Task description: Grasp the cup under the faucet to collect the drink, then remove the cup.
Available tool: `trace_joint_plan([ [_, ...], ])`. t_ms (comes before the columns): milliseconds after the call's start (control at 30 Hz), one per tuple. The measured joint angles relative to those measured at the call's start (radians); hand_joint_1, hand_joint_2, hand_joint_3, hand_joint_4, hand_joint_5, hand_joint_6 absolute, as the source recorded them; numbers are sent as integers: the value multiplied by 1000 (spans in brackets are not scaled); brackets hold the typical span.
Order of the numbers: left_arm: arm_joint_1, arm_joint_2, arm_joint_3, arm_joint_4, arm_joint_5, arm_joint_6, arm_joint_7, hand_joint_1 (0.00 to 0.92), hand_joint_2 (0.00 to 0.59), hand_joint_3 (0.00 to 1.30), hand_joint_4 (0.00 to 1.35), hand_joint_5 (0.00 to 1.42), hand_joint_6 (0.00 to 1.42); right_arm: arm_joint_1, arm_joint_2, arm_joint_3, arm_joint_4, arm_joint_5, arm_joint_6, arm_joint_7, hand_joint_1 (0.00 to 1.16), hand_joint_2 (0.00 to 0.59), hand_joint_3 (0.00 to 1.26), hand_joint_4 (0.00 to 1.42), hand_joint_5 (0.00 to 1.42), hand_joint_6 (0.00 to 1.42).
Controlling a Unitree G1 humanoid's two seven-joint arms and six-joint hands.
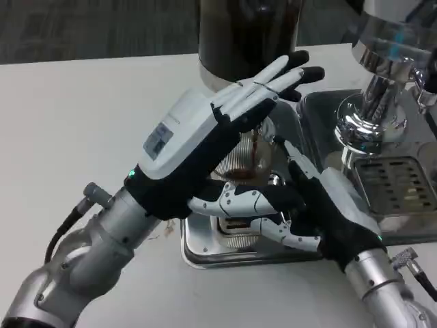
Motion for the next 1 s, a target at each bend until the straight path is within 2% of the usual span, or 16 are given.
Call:
trace_joint_plan([
  [200,0,6,0,-4,-4,2,0,0,153,155,0,290,237,-22,10,0,42,19,-32,0,564,198,0,0,0,82],
  [500,0,11,0,-7,-10,7,0,0,160,156,0,295,238,-60,36,-8,139,38,-123,-8,572,197,0,0,0,84],
  [767,1,19,5,-15,-12,16,0,0,163,156,0,285,230,-101,49,-12,226,42,-169,-23,596,194,0,0,0,96],
  [1000,33,30,78,-59,-18,43,13,0,171,156,0,260,210,-116,63,-12,264,41,-197,-44,599,194,0,0,0,97],
])
